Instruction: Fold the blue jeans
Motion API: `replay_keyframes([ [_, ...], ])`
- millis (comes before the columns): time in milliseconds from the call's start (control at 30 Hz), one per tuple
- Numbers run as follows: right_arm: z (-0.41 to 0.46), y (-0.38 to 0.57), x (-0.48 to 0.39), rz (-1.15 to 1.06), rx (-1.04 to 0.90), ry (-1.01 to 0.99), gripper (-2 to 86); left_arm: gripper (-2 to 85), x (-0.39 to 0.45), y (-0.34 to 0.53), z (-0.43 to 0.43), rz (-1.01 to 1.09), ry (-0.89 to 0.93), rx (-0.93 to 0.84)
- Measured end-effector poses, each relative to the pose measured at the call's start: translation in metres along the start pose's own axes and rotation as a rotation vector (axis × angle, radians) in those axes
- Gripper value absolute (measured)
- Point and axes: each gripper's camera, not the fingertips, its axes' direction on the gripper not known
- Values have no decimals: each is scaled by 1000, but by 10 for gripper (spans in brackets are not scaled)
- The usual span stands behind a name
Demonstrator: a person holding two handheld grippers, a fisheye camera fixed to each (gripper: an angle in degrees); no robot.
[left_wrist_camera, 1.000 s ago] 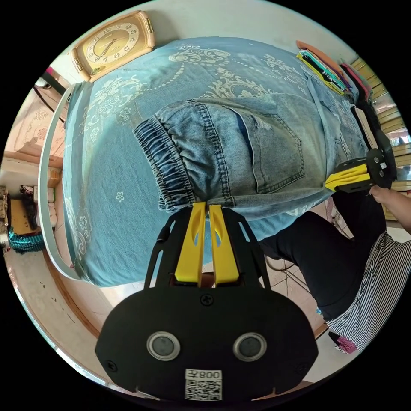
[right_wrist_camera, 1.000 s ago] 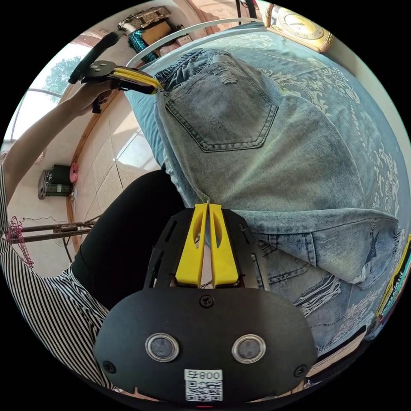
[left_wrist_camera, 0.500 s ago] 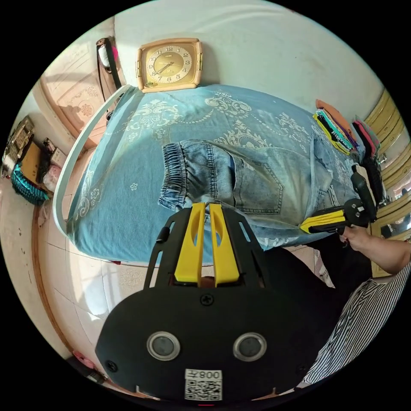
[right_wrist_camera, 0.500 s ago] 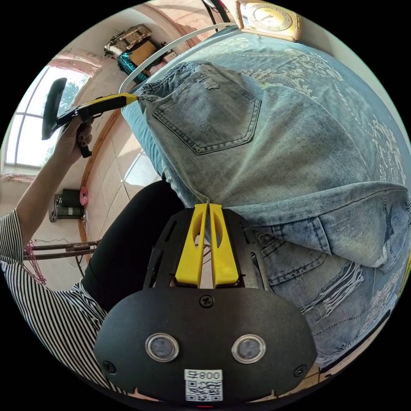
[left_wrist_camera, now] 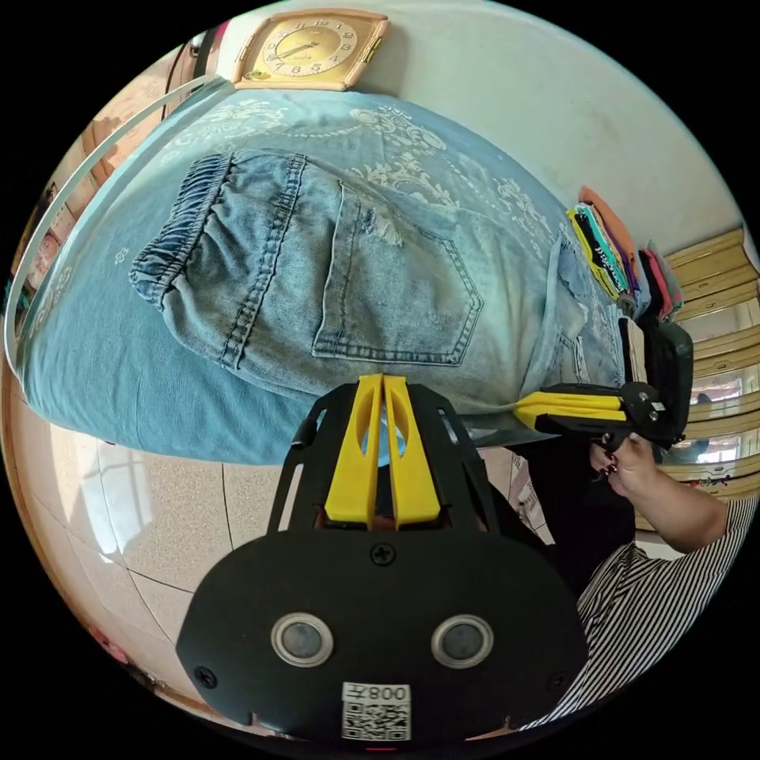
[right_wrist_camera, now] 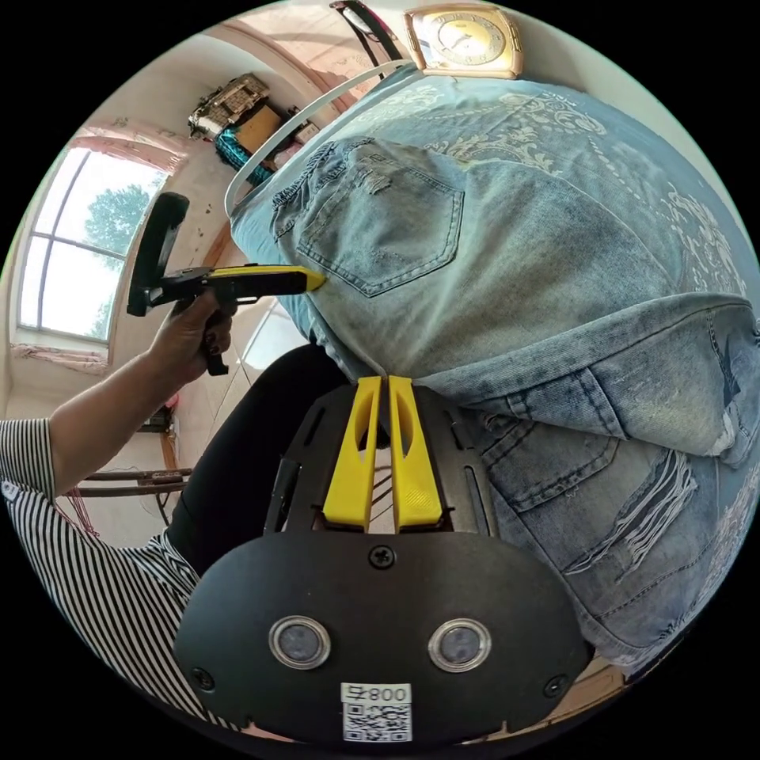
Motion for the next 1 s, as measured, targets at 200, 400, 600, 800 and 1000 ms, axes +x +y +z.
replay_keyframes([
  [200,-51,28,40,113,98,-83,3,-2,-12,-8,23,-19,77,-11],
  [400,-96,38,97,282,170,-6,2,2,11,-16,33,51,-6,22],
  [600,-104,48,115,304,131,-6,2,9,55,-31,44,197,119,78],
  [800,-157,53,127,258,157,34,8,38,107,-74,95,316,262,-8],
  [1000,-227,26,177,331,233,63,47,70,152,-113,145,369,264,-95],
])
